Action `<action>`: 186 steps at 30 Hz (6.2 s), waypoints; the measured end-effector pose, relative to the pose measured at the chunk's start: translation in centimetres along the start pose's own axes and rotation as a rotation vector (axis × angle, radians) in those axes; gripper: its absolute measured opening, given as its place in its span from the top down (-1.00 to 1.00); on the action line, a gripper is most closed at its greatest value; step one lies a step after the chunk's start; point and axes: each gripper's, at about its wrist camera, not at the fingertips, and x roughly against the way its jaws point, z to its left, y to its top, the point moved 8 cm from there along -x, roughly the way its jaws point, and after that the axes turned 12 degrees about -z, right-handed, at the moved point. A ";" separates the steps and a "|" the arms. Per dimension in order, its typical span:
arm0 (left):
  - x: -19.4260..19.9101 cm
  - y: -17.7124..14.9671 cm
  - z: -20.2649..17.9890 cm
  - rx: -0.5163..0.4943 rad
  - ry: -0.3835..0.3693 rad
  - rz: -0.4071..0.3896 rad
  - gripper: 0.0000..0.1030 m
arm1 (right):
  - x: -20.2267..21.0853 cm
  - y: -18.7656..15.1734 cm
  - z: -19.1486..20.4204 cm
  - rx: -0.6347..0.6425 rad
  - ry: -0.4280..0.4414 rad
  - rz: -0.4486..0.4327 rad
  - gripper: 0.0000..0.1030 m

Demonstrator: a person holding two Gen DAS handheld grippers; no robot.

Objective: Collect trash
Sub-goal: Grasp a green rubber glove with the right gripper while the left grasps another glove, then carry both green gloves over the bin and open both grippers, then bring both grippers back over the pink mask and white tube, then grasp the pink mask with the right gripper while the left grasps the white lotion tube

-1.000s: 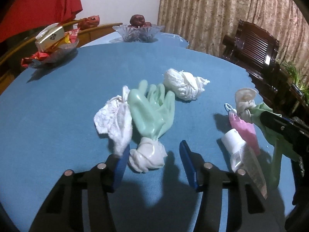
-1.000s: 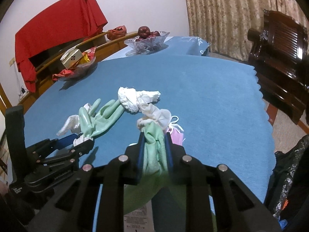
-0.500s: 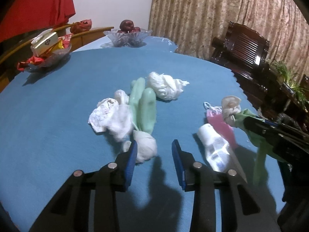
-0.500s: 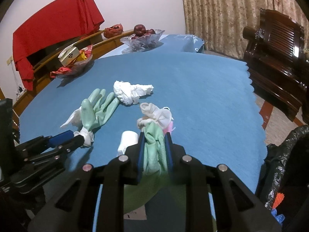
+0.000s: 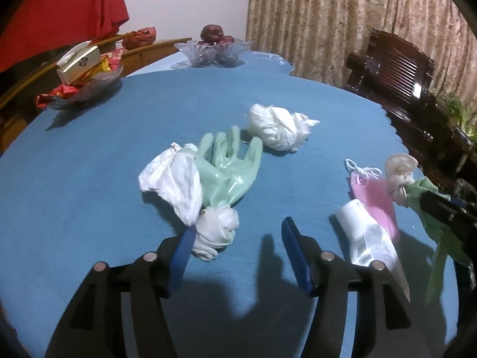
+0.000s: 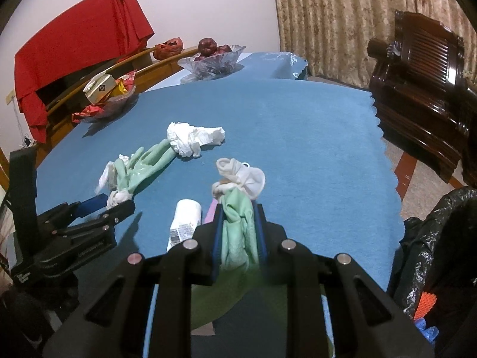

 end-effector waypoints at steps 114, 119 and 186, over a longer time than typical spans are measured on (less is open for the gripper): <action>12.8 3.8 -28.5 -0.165 -0.529 -0.087 -0.88 | 25.7 -2.5 -20.4 -0.182 -0.451 -0.252 -0.90; 13.2 4.1 -22.7 -0.158 -0.419 -0.130 -0.88 | 23.3 -0.6 -16.4 -0.147 -0.352 -0.262 -0.90; 2.4 2.8 -0.5 0.008 -0.044 -0.083 -0.79 | -4.1 -1.7 1.1 0.018 0.051 0.107 0.81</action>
